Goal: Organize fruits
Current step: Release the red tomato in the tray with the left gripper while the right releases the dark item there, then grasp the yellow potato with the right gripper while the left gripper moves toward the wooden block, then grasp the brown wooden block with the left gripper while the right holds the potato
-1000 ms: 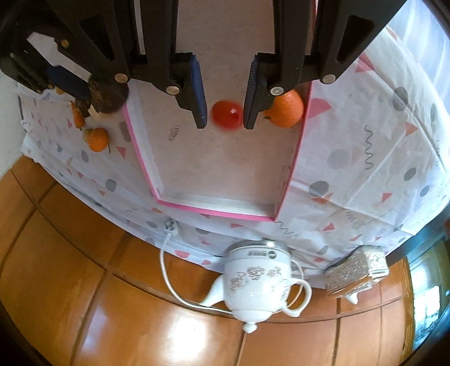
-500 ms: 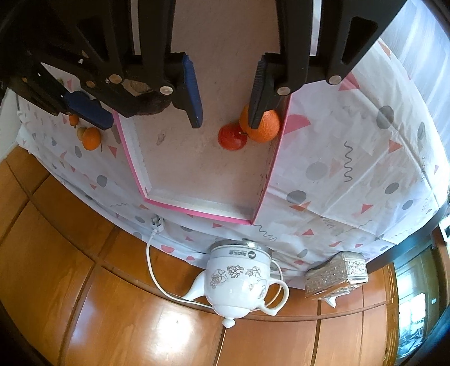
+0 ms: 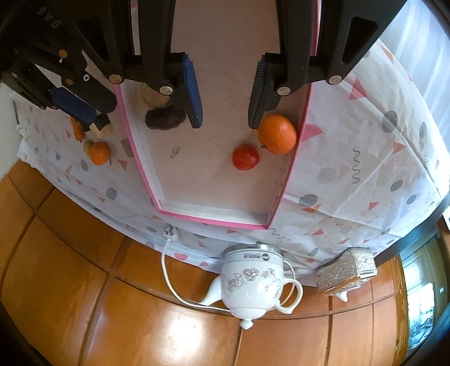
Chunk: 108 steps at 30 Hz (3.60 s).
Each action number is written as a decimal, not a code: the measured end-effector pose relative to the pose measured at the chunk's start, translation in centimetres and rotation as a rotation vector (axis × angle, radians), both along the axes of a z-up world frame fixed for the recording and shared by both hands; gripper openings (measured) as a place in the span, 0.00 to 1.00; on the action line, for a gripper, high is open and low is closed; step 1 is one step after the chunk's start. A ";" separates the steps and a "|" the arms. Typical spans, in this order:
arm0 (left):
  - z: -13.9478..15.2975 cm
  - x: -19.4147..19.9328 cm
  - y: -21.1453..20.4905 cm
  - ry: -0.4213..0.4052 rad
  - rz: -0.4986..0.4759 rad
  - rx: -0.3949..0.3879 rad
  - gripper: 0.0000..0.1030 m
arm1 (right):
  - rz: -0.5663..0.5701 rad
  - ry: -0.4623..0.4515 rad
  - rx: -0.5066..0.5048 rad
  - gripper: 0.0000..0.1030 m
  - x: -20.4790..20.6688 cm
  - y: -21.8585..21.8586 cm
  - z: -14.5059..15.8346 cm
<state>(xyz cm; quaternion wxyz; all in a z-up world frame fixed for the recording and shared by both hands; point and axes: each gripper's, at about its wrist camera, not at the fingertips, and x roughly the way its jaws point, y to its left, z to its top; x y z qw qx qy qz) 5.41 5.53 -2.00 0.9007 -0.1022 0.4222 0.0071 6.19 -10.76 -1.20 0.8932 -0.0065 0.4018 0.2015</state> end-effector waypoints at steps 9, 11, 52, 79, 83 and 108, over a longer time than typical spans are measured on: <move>0.3 -0.5 -2.9 -0.015 -0.096 0.030 0.33 | -0.132 0.036 0.027 0.38 -1.4 -5.1 -0.9; 0.3 -0.7 -3.6 -0.018 -0.121 0.030 0.33 | -0.166 0.045 0.030 0.38 -1.5 -6.4 -1.3; -1.2 2.2 -14.9 0.017 -0.457 0.044 0.33 | -0.459 0.106 0.016 0.37 -1.9 -19.3 -4.0; -2.5 4.8 -16.6 0.049 -0.447 0.026 0.33 | -0.445 0.082 -0.074 0.26 0.6 -18.4 -5.0; -2.7 5.5 -17.2 0.051 -0.451 0.040 0.33 | -0.440 0.075 -0.077 0.26 0.8 -18.4 -5.0; -1.8 4.2 -16.5 0.025 -0.402 0.038 0.14 | -0.406 0.051 -0.105 0.25 0.2 -16.9 -4.3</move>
